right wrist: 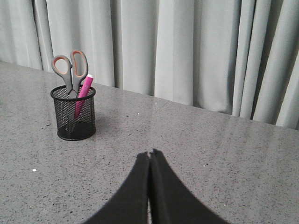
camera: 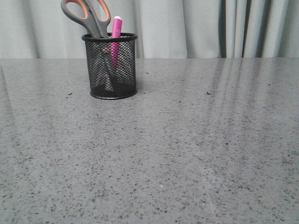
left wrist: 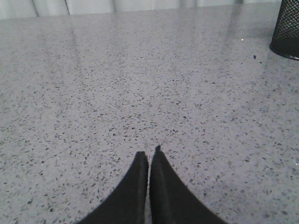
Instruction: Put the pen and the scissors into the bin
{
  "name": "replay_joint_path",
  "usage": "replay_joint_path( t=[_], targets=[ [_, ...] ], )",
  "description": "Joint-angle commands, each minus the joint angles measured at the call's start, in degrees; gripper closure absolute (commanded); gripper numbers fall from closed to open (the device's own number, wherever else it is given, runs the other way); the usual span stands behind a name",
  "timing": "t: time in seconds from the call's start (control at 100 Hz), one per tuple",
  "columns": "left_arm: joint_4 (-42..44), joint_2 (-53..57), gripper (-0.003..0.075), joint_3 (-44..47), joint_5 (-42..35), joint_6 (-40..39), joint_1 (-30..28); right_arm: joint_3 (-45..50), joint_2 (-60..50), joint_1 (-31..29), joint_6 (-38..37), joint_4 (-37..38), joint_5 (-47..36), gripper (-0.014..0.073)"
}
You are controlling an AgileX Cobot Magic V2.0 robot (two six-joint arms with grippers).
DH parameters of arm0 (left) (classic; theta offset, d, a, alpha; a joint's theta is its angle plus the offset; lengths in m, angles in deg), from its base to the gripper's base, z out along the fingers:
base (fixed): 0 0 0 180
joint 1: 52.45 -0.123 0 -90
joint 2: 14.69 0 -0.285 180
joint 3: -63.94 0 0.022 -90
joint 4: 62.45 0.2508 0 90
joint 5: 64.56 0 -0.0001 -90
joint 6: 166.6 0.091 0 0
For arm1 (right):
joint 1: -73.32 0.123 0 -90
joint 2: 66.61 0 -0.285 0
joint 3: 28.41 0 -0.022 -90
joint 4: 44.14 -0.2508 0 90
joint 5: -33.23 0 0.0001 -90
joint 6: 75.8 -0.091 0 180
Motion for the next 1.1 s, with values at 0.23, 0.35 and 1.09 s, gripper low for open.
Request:
replay_joint_path(
  t=[0.23,0.35,1.09],
  targets=[
    [-0.88,1.86,0.0739,2.50,-2.69,-0.83,-0.19,-1.21,-0.66,0.02,0.63,1.30,-3.61,0.0670],
    [-0.88,1.86,0.0739,2.50,-2.69,-0.83,-0.19,-1.21,-0.66,0.02,0.63,1.30,-3.61,0.0670],
    [-0.88,1.86,0.0739,2.50,-2.69,-0.83,-0.19,12.23,-0.42,-11.57,7.68,-7.96,-12.18,0.0670]
  ],
)
